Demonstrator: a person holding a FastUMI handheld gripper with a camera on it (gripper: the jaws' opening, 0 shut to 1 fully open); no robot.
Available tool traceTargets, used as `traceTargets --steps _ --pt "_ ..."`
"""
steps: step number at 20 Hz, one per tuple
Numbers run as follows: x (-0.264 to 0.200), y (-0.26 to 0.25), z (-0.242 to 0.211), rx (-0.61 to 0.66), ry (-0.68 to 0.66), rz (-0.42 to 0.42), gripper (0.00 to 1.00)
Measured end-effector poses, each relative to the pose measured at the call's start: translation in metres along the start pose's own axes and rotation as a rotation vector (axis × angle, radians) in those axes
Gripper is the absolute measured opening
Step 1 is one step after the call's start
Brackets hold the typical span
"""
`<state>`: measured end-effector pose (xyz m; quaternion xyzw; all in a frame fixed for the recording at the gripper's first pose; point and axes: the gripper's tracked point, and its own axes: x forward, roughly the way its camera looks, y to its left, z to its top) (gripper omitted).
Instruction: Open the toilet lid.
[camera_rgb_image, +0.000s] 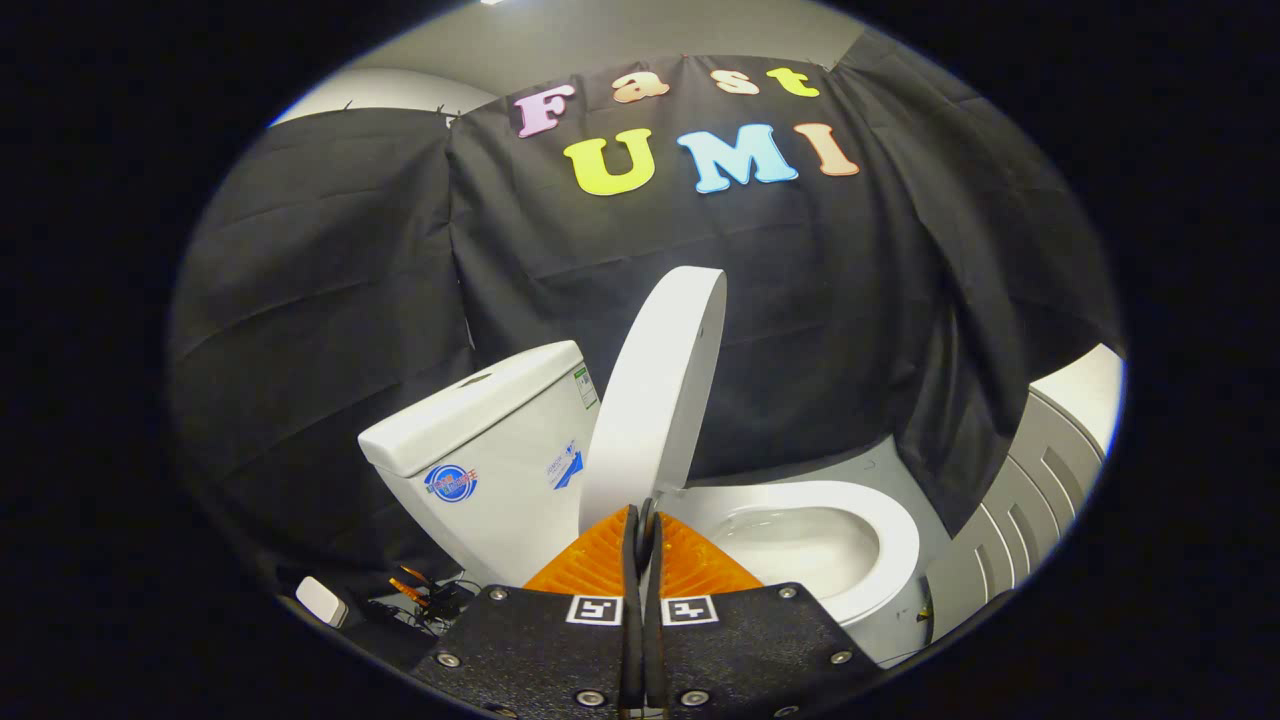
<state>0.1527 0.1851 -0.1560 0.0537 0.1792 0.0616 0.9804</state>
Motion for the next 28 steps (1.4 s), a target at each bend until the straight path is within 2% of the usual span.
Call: traceTargets --steps 8,22,28 --pt "0.015 0.056 0.009 -0.168 -0.072 -0.001 0.00" --pt "0.043 0.128 0.006 -0.295 -0.114 0.063 0.00" --pt "0.050 0.143 0.004 -0.327 -0.132 0.070 0.00"
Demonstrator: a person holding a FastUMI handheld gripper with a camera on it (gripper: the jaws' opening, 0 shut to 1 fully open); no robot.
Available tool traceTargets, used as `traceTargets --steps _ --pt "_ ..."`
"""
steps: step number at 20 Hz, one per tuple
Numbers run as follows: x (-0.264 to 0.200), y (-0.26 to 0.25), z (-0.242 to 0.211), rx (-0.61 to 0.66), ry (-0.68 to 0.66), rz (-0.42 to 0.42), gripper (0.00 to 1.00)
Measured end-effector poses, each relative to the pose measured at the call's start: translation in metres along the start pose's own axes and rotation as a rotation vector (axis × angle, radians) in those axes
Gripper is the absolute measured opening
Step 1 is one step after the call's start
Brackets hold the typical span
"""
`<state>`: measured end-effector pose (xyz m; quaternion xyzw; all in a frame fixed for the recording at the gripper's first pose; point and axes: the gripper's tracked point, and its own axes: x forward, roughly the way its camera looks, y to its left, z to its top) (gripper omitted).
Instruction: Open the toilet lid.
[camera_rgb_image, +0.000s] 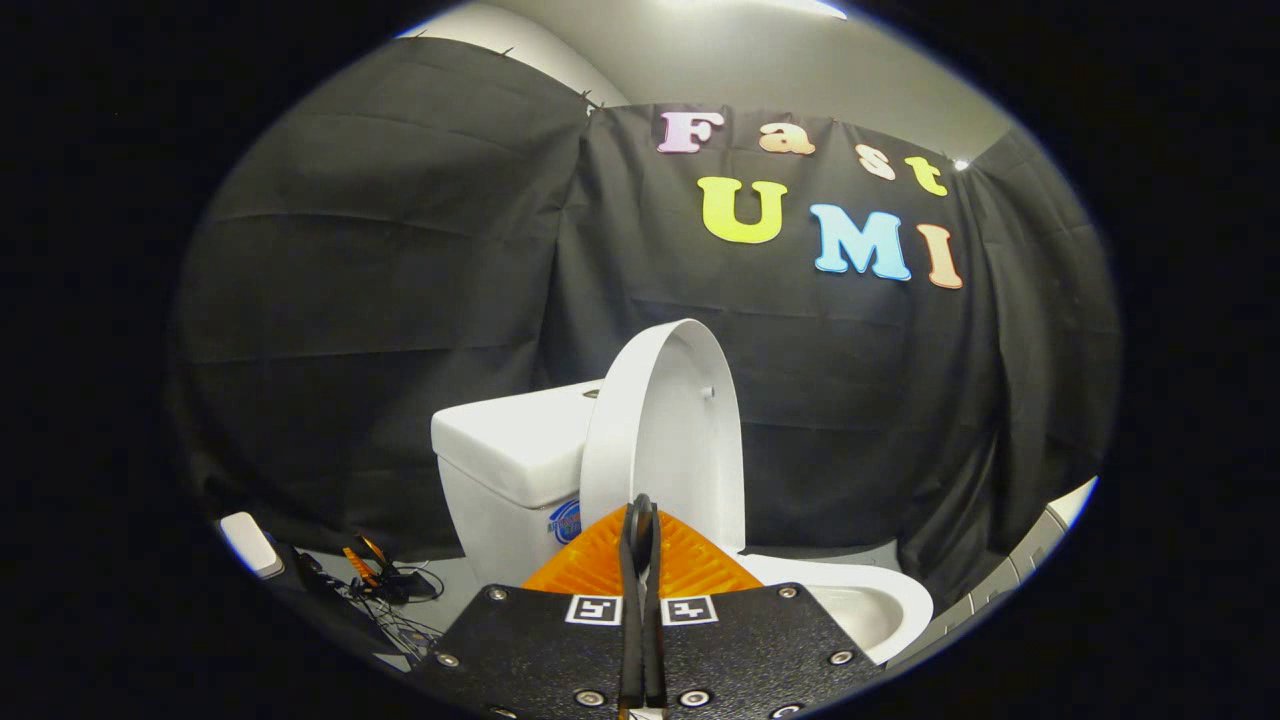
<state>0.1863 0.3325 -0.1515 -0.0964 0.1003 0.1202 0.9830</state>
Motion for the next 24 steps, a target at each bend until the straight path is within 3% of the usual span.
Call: traceTargets --steps 9,11,12,15,16,18,21,23,24 --pt "-0.002 -0.008 -0.004 0.000 0.002 -0.005 0.00" --pt "-0.003 -0.007 -0.005 0.015 0.010 0.033 0.06" --pt "-0.004 -0.006 -0.005 0.022 0.012 0.062 0.14" --pt "-0.009 -0.012 -0.005 0.056 0.030 0.116 0.26" --pt "-0.014 -0.016 -0.002 0.060 0.023 0.119 0.36" --pt "-0.020 -0.028 0.007 0.039 0.005 0.106 0.66" --pt "-0.032 -0.040 0.012 0.015 -0.010 0.110 0.96" --pt "-0.049 -0.056 0.023 0.016 -0.043 0.087 0.96" --pt "-0.057 -0.083 0.040 -0.004 -0.087 0.025 0.96"
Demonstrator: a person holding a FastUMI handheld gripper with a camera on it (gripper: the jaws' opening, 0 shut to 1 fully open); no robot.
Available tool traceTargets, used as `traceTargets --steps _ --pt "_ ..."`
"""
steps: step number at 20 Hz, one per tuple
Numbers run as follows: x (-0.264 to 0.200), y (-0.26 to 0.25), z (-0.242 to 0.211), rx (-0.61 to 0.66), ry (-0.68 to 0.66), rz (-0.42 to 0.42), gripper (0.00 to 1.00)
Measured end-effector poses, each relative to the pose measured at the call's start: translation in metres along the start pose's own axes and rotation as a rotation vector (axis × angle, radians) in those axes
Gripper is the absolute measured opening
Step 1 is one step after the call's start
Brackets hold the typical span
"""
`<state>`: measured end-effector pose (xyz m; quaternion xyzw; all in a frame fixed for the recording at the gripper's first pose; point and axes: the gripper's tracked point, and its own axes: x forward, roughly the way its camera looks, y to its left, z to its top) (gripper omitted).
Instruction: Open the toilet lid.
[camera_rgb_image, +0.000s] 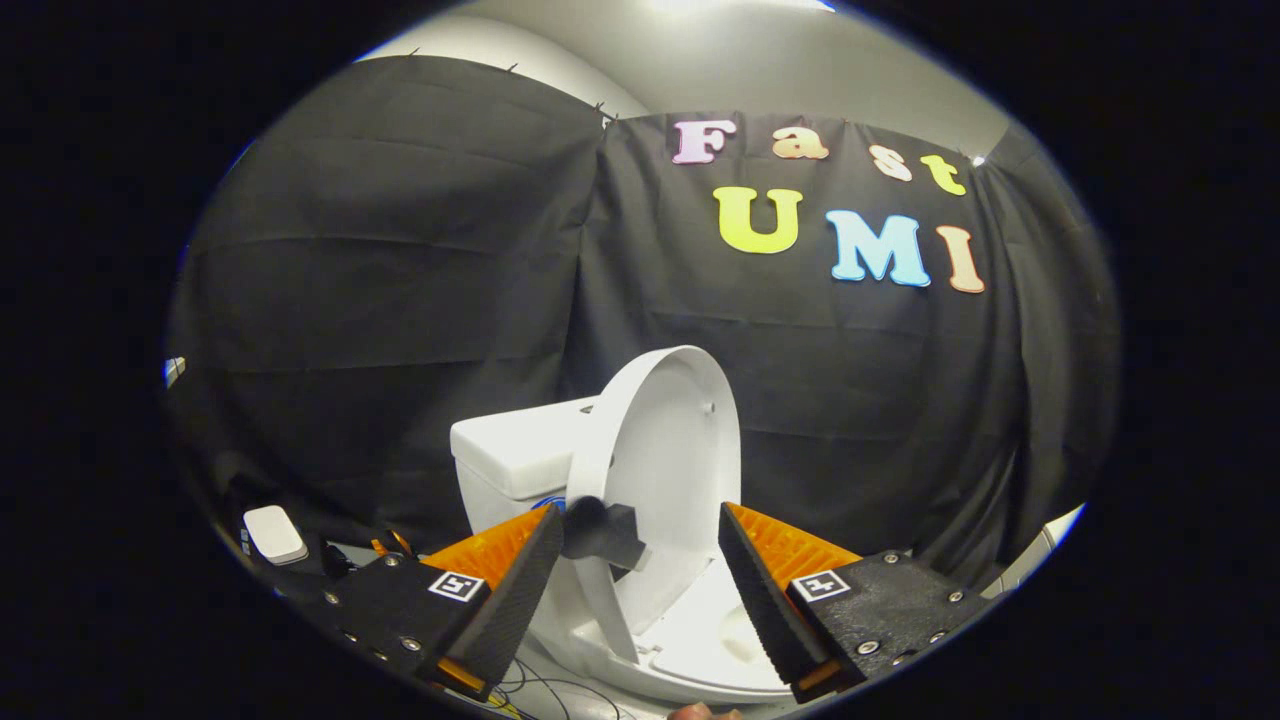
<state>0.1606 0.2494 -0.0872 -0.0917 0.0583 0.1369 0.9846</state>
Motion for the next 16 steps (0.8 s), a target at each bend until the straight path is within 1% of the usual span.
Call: traceTargets --steps 1,2,3,4,6,9,13,16 --pt "-0.013 -0.025 0.022 -0.024 -0.055 -0.053 0.95" --pt "-0.021 -0.038 0.040 -0.039 -0.103 -0.089 0.95" --pt "-0.026 -0.051 0.047 -0.049 -0.125 -0.111 0.95" --pt "-0.027 -0.061 0.042 -0.056 -0.132 -0.132 0.95" --pt "-0.042 -0.092 0.049 -0.054 -0.128 -0.179 0.95" --pt "-0.072 -0.143 0.060 -0.003 -0.133 -0.255 0.95" --pt "-0.109 -0.194 0.051 0.064 -0.115 -0.339 0.95" --pt "-0.135 -0.223 0.042 0.088 -0.099 -0.396 0.95"
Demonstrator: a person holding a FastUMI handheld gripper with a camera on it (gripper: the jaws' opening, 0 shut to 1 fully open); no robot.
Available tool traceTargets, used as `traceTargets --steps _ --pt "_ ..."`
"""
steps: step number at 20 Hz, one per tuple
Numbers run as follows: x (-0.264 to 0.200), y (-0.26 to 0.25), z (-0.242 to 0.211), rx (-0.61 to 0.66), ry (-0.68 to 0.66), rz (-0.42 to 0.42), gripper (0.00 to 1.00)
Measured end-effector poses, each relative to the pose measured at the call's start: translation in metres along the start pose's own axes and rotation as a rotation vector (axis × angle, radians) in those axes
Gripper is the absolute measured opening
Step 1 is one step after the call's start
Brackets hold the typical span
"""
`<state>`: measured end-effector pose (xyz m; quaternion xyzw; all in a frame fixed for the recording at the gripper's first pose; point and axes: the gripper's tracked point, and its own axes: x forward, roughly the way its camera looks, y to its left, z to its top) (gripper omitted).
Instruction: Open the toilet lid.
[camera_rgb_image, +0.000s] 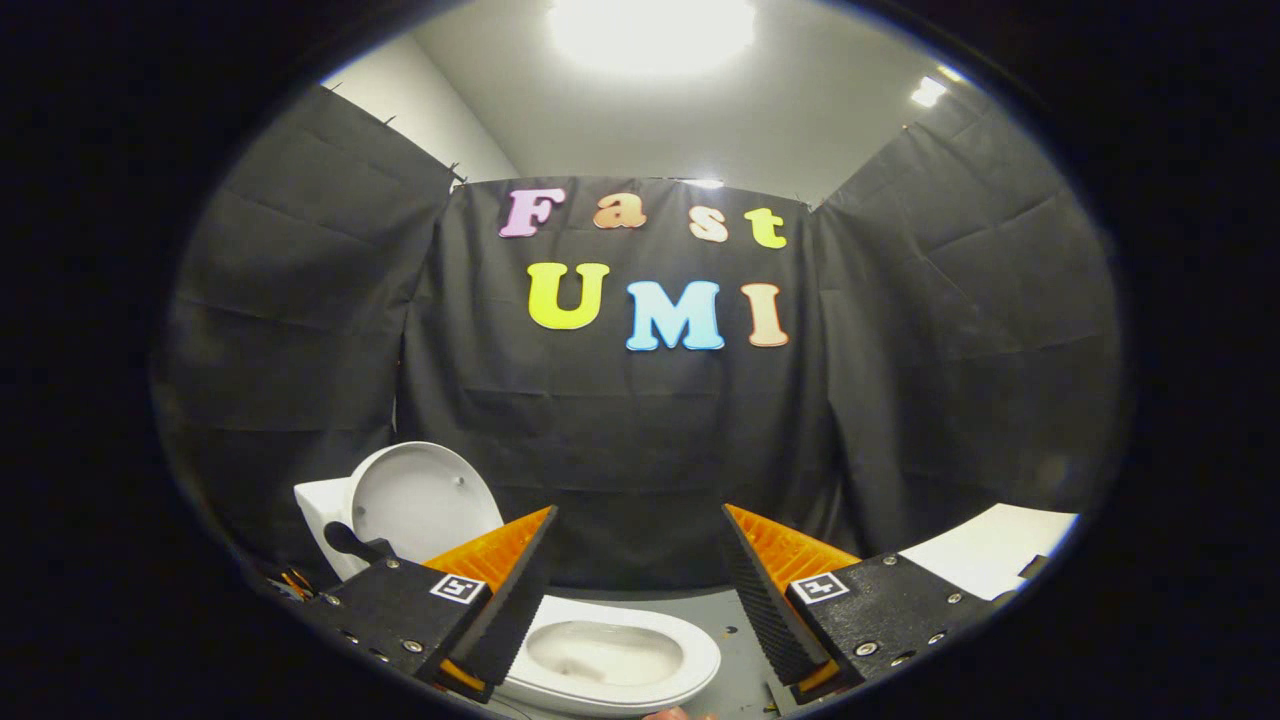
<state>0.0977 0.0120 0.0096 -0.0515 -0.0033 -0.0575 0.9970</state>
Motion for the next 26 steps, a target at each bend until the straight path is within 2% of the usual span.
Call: traceTargets --steps 6,14,26 --pt "-0.033 -0.028 -0.007 0.046 0.019 -0.020 0.95" --pt "-0.059 -0.015 -0.032 0.016 0.061 0.019 0.95" --pt "-0.076 0.001 -0.013 -0.024 0.009 0.033 0.95"
